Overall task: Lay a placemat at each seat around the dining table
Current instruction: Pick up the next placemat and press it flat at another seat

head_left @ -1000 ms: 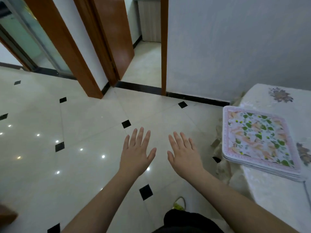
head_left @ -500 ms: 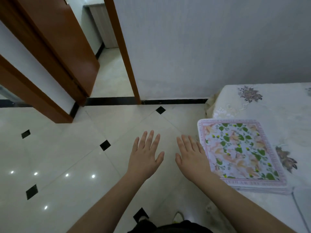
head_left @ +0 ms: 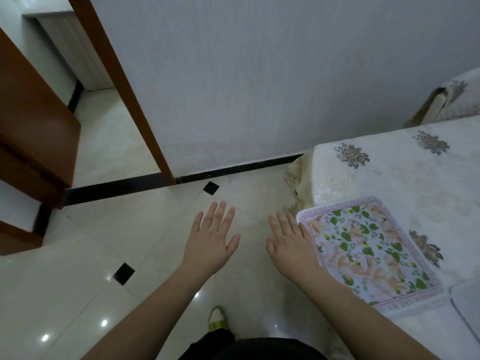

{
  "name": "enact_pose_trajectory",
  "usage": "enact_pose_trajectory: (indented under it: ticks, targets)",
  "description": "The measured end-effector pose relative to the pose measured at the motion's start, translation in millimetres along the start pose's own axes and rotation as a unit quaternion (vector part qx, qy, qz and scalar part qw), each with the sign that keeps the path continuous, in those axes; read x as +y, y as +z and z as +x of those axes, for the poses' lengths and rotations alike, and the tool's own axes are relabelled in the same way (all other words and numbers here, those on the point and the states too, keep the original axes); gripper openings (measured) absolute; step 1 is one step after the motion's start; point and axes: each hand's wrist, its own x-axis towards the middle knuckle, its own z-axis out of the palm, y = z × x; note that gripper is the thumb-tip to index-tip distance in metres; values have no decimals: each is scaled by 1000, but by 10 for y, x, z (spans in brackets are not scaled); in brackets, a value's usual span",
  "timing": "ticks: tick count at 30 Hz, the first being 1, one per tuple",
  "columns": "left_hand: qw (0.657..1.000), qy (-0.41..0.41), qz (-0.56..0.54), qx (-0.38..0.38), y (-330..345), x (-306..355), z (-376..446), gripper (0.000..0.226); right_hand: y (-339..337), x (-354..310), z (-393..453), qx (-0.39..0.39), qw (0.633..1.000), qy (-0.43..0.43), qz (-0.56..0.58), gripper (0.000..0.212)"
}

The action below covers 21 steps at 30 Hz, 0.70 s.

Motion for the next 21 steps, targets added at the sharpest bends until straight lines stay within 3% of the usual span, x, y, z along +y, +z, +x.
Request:
enact_pose_trajectory:
  ticks: [8, 21]
  targets:
    - [996, 90, -23, 4, 14, -425, 593, 67, 101, -154, 238, 14, 996, 91, 7, 59]
    - [949, 314, -16, -13, 262, 687, 1470, 61, 242, 688, 65, -22, 963, 263, 55, 65]
